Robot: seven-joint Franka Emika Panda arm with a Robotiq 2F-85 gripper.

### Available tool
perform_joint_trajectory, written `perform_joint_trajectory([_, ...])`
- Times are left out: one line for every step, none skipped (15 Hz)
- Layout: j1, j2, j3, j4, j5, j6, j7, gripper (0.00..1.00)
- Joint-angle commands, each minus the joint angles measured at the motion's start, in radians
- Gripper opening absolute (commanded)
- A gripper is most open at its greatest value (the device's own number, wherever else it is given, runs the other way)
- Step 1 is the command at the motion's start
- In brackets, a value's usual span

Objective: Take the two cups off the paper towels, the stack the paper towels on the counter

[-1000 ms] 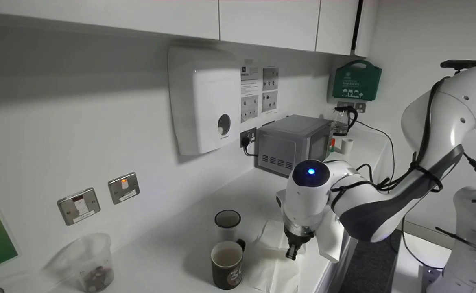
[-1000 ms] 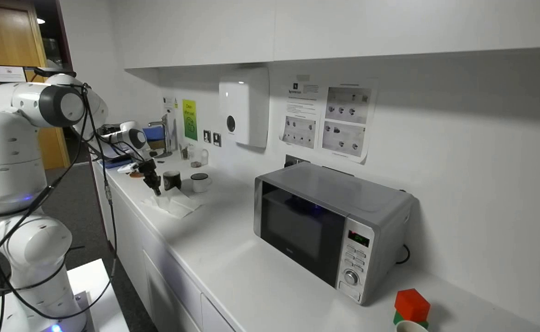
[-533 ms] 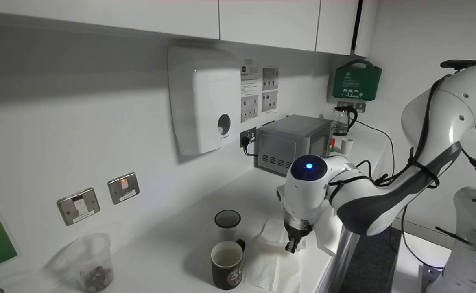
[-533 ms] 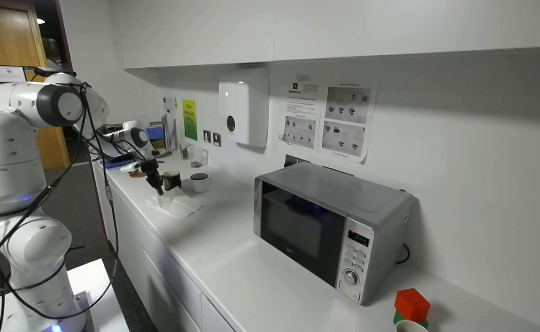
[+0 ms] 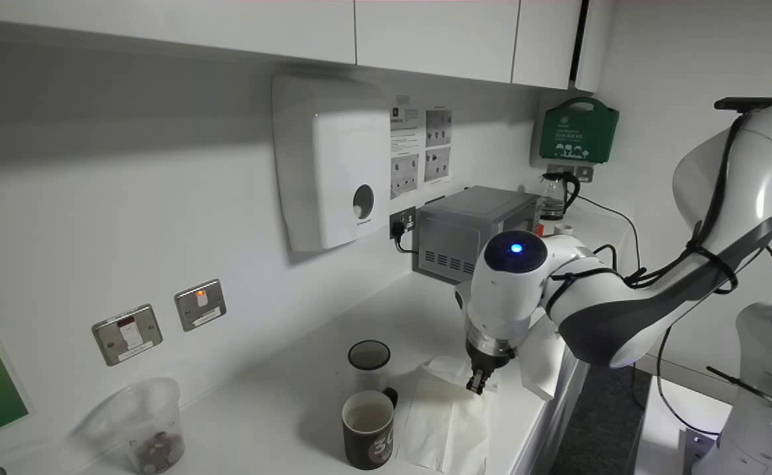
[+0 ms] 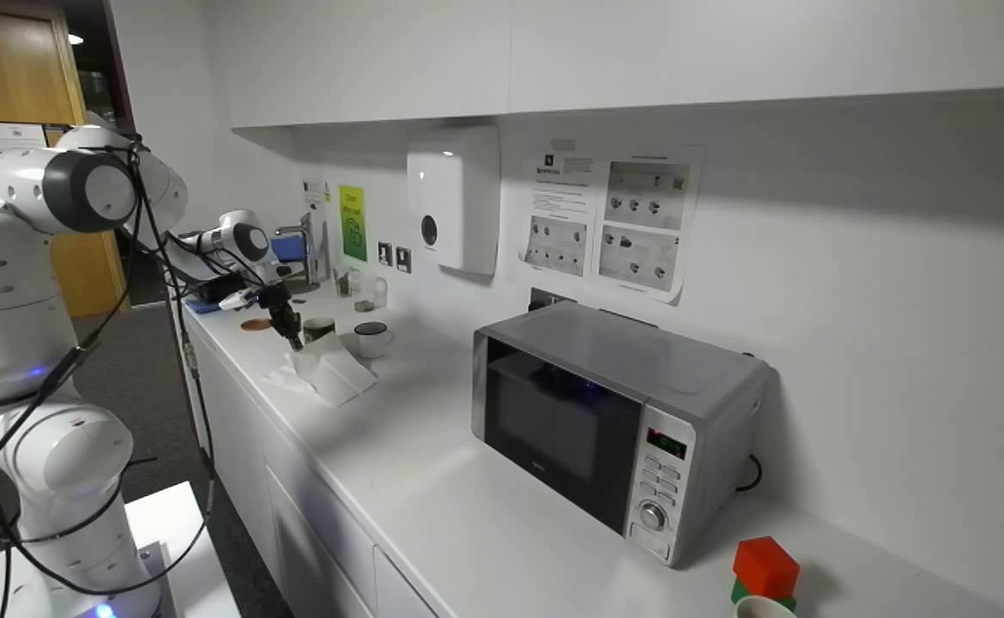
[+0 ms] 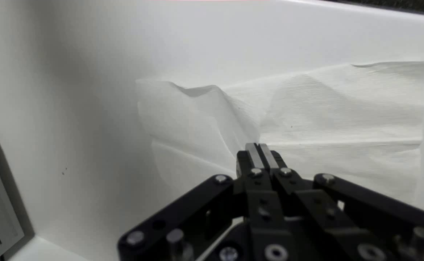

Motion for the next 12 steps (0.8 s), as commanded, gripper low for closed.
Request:
perform_joint_trajectory([-0.004,-0.041,0.024,0.019,-0.012,-0.069,-0.001,0.0])
perform_joint_trajectory([-0.005,-0.04,0.029,0.027,-0.013,-0.081,-0.002,0.0])
perform_joint_trajectory([-0.005,-0.037,0.034,0.035,-0.014,-0.091,-0.002,0.0])
perform_joint_trajectory([-0.004,-0.033,0.039,0.043,-0.016,-0.097,-0.002,0.0])
perform_joint_trajectory([-0.002,-0.027,0.044,0.052,-0.018,-0.105,-0.002,0.0])
perform_joint_trajectory([-0.001,-0.023,0.048,0.059,-0.02,-0.111,-0.002,0.0])
perform_joint_trajectory([0.001,-0.017,0.052,0.068,-0.023,-0.119,0.001,0.0])
perform_joint_trajectory([0.002,-0.012,0.056,0.075,-0.024,-0.126,0.0,0.0])
perform_joint_trajectory([0.004,-0.007,0.06,0.084,-0.026,-0.132,0.001,0.0])
perform_joint_trajectory([0.007,0.002,0.065,0.096,-0.029,-0.138,0.001,0.0])
perform_joint_trajectory([0.009,0.008,0.069,0.104,-0.033,-0.143,0.001,0.0])
perform_joint_trajectory([0.012,0.016,0.073,0.114,-0.036,-0.149,0.001,0.0])
